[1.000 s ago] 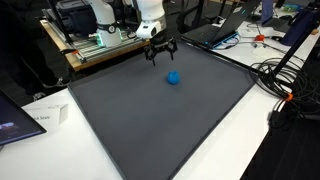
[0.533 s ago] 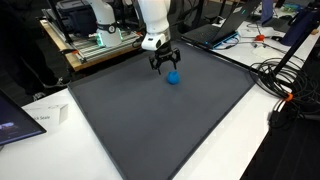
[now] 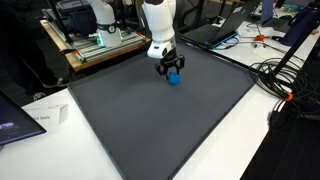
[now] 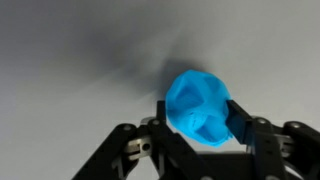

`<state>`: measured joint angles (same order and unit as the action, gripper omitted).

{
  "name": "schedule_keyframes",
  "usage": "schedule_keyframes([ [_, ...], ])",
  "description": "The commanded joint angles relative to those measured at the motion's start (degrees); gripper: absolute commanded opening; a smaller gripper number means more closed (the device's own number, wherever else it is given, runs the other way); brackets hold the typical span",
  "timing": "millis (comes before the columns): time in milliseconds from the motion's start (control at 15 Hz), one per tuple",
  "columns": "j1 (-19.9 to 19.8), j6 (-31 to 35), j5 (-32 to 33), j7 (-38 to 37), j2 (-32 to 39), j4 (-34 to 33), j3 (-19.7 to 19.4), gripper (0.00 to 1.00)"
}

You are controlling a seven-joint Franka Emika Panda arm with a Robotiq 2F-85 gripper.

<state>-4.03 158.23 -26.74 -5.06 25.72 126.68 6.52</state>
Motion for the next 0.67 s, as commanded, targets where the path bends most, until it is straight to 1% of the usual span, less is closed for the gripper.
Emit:
schedule_keyframes([
  [0, -1.5, -0.9, -0.8, 1.7, 2.7, -2.6, 1.7, 0.28],
  [200, -1.6, -1.7, -0.6, 1.7, 2.9, -3.0, 1.6, 0.11],
  [400, -1.5, -2.6, -0.5, 1.6, 2.5, -3.0, 1.5, 0.05],
  [467, -1.2, -3.7, 0.0, 1.2, 2.0, -2.8, 1.2, 0.37],
  [533, -1.0, -4.3, 0.4, 1.0, 1.4, -2.5, 0.9, 0.36],
  [600, -0.7, -5.1, 0.9, 0.5, 0.7, -2.3, 0.4, 0.4],
])
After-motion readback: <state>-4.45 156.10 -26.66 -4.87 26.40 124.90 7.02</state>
